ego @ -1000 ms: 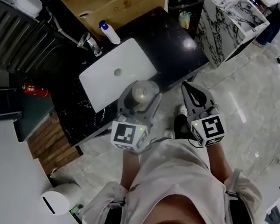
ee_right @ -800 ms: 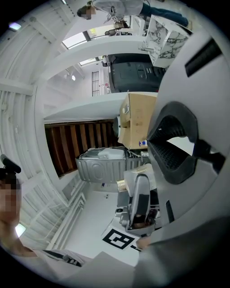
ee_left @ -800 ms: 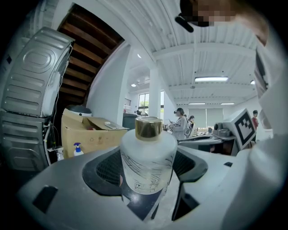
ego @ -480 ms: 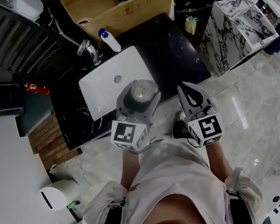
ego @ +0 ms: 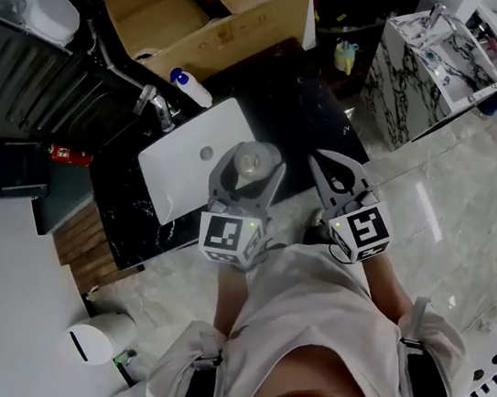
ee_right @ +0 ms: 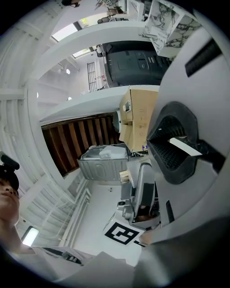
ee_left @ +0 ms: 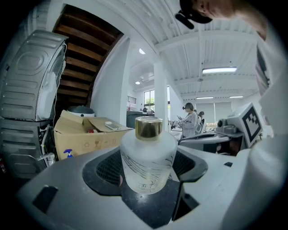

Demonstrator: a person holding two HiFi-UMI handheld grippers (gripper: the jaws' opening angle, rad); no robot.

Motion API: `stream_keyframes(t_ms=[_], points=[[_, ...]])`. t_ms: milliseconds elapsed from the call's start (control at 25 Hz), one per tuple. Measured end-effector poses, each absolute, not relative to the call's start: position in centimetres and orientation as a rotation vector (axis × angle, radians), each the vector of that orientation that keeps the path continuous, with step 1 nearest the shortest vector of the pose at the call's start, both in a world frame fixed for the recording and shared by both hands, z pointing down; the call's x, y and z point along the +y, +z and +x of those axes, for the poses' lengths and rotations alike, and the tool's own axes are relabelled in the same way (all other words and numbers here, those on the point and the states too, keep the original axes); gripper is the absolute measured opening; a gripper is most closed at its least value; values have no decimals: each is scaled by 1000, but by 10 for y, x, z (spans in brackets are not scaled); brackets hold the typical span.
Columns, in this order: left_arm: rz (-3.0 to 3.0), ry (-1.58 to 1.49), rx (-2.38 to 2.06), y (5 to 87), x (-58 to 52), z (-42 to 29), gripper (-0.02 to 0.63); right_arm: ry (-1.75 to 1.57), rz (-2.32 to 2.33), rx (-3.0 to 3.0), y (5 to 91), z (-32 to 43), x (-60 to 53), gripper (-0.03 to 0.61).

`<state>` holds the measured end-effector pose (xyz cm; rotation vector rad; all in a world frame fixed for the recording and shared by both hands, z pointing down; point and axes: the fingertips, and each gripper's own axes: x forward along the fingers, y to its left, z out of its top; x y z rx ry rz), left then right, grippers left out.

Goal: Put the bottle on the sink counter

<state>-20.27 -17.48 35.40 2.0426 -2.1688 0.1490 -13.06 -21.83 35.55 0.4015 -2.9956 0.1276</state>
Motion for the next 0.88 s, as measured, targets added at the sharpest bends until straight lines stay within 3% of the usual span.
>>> stream_keyframes(t_ms=[880], points=[[1998, 210, -2153, 399, -255, -201, 328, 182, 463, -2967, 398, -120, -299, -3]])
